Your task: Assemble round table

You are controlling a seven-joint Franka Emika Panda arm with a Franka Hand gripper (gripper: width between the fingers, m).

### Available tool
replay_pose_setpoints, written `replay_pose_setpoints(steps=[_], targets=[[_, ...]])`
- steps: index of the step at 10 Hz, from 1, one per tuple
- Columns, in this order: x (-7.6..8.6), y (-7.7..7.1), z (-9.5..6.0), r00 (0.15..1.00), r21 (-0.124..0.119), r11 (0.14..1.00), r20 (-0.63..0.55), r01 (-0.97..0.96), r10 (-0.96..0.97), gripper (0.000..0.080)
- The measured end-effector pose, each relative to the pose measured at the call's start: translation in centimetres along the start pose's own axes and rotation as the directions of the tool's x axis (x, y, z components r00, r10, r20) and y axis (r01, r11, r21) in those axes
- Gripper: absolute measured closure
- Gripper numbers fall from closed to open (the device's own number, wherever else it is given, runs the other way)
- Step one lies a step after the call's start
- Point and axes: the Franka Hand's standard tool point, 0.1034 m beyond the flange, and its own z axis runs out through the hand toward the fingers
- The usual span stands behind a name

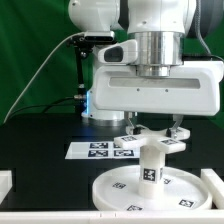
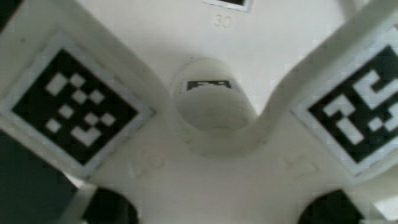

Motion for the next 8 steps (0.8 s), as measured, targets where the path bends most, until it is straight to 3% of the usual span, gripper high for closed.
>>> replay_pose_setpoints(steps=[2, 6, 8], targets=[[0.08, 0.35, -0.04, 0.976, 0.04, 0.975, 0.011, -0.219, 0.218, 0.036], [0.01, 0.32, -0.04, 0.883, 0.035, 0.883, 0.036, -0.469, 0.468, 0.0359], [0.03, 0.11, 0.0, 0.689, -0.002, 0.691, 0.075, -0.723, 0.721, 0.0359]])
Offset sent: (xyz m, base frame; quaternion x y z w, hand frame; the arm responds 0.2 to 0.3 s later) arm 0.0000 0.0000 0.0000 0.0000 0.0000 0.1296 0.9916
